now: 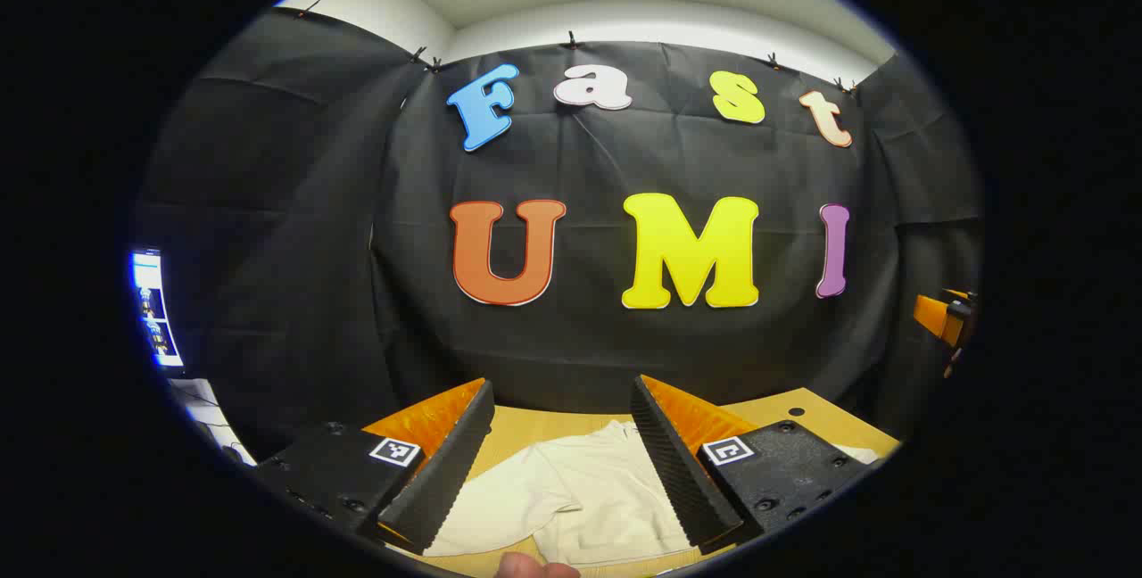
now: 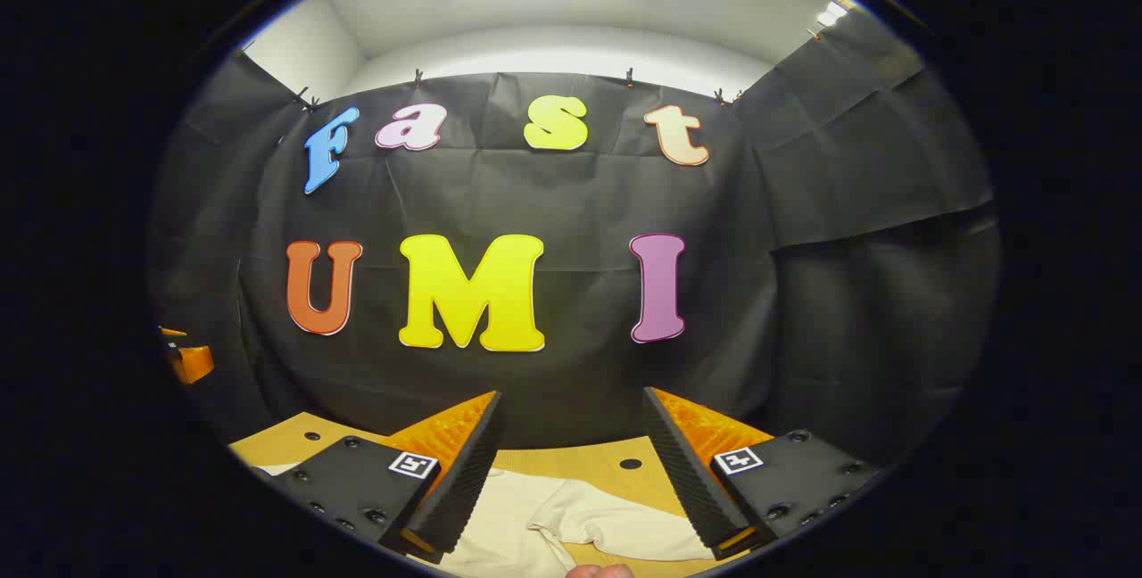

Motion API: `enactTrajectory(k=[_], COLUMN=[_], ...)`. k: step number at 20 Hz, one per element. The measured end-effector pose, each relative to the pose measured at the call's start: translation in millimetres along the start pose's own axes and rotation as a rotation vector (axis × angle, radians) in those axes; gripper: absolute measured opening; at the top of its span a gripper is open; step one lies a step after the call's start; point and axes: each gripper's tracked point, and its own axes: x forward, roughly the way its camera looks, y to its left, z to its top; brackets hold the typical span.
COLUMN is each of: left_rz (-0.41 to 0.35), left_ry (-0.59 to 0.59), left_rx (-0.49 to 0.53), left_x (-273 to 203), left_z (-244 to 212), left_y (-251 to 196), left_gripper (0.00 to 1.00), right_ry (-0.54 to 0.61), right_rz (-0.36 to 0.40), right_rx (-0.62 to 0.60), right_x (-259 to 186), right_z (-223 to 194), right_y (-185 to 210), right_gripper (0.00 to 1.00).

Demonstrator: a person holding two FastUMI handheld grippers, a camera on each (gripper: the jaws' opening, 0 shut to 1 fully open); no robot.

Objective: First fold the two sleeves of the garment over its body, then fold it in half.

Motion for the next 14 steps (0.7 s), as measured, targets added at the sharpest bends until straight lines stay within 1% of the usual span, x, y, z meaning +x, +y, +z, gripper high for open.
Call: enactTrajectory(k=[1, 2, 3, 4, 8, 13, 14], left_rz=[0.007, 0.012, 0.017, 0.018, 0.045, 0.038, 0.034], left_ry=[0.001, 0.006, 0.01, 0.01, 0.014, 0.006, 0.004], left_rx=[0.001, 0.002, 0.002, 0.002, 0.007, 0.001, 0.002], left_x=[1, 1, 1, 1, 3, 7, 8], left_z=[-1, -2, -4, -4, -6, 1, 2], left_y=[2, 3, 5, 5, 11, -1, -4], left_gripper=[0.98, 0.99, 0.99, 0.99, 0.99, 0.99, 0.99], right_ry=[0.003, 0.009, 0.013, 0.015, 0.026, 0.022, 0.02], right_rz=[0.003, 0.003, 0.005, 0.005, 0.001, 0.007, 0.011], right_rx=[-0.003, -0.006, -0.006, -0.009, -0.013, 0.006, 0.002], right_x=[1, 3, 4, 5, 11, 20, 21], right_z=[-1, -4, -5, -6, -10, -4, -3], right_y=[0, -2, -3, -5, -15, -18, -18], right_gripper=[0.92, 0.96, 0.92, 0.96, 0.96, 0.96, 0.92])
